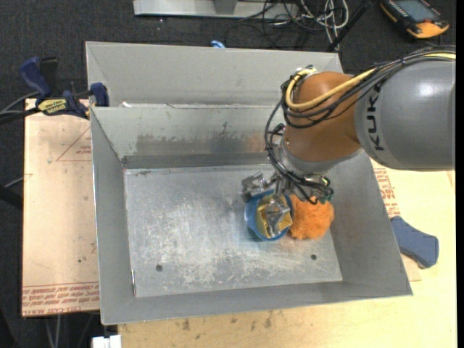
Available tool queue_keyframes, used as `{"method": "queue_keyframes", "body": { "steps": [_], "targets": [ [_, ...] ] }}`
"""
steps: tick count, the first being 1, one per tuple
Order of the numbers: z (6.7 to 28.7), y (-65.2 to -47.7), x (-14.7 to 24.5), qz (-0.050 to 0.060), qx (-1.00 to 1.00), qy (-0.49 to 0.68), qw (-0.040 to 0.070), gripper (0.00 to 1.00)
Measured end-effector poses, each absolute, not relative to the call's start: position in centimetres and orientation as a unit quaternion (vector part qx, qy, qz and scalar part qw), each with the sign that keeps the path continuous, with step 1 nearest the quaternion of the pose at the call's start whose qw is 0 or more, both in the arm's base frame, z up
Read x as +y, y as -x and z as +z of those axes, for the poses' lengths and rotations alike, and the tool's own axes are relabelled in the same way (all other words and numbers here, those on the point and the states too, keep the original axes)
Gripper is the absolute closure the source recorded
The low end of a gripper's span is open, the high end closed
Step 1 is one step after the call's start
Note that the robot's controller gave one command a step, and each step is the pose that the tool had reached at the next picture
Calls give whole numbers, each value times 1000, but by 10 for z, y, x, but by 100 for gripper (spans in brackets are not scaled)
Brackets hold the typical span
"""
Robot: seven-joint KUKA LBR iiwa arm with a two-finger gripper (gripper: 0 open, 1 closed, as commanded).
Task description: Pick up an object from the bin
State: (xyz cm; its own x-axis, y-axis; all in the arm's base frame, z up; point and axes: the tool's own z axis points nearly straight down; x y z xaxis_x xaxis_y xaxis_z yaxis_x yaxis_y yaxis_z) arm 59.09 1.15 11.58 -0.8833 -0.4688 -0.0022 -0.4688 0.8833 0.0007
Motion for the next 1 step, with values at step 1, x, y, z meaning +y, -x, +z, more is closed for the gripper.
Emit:
{"method": "queue_keyframes", "body": {
  "steps": [1],
  "targets": [
    [137,-598,17,1,971,239,1,100]
  ]
}}
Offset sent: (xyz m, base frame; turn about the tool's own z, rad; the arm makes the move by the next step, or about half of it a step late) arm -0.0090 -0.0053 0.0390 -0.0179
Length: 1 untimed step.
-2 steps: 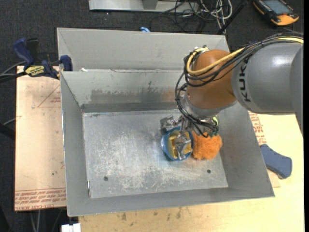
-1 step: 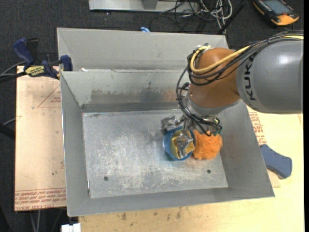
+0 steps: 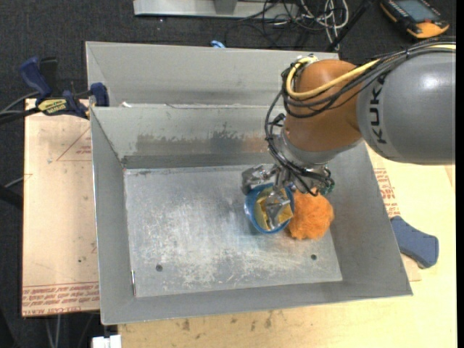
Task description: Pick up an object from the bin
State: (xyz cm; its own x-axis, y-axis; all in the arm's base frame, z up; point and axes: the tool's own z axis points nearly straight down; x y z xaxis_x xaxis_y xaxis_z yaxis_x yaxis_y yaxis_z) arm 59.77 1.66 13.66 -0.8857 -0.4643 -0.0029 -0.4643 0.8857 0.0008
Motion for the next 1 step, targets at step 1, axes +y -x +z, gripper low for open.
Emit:
{"method": "queue_keyframes", "body": {
  "steps": [1],
  "targets": [
    [151,-586,10,1,969,247,0,100]
  ]
}}
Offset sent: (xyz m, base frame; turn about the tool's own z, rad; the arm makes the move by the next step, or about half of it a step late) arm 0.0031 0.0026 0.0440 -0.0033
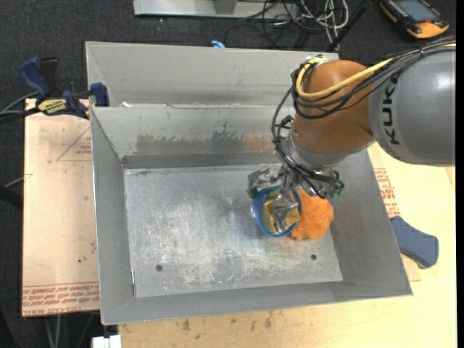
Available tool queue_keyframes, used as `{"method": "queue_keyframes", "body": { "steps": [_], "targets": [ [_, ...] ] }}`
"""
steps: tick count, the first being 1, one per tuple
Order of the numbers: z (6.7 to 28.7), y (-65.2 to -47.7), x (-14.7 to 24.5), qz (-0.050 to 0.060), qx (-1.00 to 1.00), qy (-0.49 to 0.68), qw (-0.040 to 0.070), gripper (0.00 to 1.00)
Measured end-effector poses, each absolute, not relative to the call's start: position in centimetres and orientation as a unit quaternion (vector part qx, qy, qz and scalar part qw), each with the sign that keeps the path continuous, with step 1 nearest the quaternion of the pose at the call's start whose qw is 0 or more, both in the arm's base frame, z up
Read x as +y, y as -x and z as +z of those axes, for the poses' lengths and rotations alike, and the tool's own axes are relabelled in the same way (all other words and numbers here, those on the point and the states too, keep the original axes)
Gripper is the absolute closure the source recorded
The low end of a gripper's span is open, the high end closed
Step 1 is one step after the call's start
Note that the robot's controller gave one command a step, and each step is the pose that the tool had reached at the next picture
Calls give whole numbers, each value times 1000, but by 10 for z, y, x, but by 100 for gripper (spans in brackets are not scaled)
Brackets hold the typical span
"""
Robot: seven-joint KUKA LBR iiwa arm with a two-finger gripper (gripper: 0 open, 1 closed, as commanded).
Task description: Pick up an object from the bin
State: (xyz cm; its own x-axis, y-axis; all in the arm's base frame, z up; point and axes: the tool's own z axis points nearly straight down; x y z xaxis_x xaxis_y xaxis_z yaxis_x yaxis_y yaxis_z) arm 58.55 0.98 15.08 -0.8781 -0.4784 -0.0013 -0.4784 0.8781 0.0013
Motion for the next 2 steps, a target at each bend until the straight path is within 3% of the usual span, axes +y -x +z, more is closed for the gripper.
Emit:
{"method": "queue_keyframes", "body": {
  "steps": [1,2],
  "targets": [
    [174,-597,16,0,970,242,1,100],
    [220,-580,9,1,973,231,0,100]
  ]
}}
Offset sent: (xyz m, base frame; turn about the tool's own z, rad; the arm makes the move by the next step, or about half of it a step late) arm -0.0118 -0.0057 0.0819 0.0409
